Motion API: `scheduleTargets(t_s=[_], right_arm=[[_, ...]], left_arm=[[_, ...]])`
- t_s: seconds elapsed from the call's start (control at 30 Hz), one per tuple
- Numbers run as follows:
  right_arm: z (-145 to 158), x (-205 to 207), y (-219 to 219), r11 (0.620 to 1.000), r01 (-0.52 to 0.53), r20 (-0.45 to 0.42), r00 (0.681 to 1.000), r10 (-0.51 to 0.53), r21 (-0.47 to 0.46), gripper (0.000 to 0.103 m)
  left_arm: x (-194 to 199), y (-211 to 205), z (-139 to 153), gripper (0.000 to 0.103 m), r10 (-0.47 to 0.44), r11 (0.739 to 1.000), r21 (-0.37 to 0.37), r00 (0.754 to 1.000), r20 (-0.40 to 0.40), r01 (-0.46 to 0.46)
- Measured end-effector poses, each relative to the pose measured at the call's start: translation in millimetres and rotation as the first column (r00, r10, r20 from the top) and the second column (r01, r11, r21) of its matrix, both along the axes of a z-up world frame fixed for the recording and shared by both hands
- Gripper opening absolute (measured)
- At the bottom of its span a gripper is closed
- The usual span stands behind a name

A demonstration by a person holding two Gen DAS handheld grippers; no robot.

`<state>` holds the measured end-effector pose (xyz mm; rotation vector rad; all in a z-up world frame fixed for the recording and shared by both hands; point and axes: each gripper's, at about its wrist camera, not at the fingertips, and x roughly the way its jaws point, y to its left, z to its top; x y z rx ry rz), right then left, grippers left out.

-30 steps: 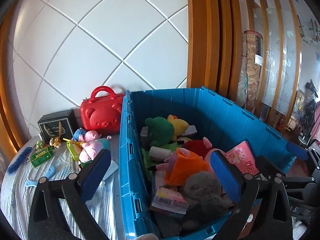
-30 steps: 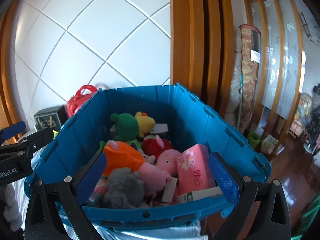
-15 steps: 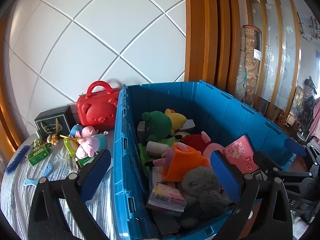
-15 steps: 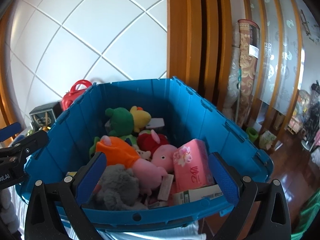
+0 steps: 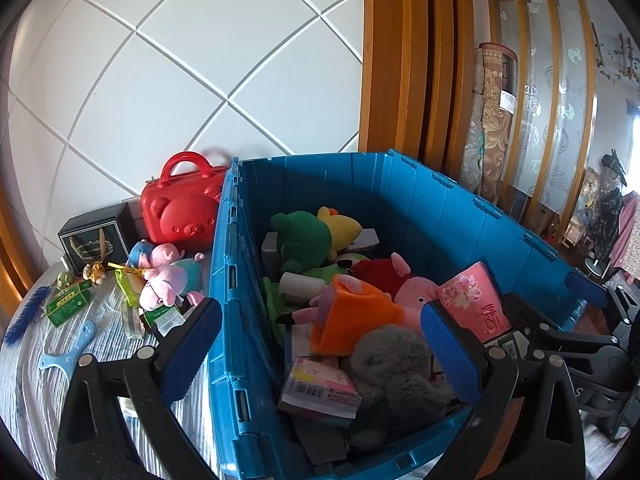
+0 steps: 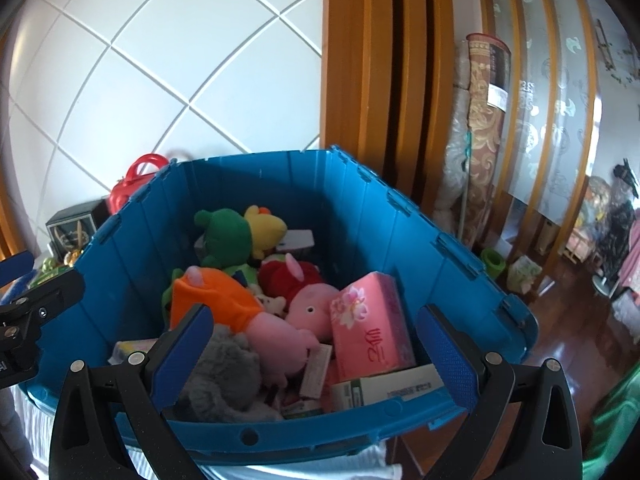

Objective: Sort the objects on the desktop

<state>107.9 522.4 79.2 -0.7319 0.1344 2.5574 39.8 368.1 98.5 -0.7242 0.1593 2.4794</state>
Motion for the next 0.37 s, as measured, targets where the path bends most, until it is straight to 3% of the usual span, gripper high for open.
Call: scheduleTargets(t_s=[0.37], right_arm=[[-3, -2, 12, 0.999, 0.032, 0.020, 0.999, -0.032, 0.013, 0.103]], left_arm=[[5, 7, 0, 0.101, -0.031, 1.000, 0.005, 1.000, -0.003, 0.031]])
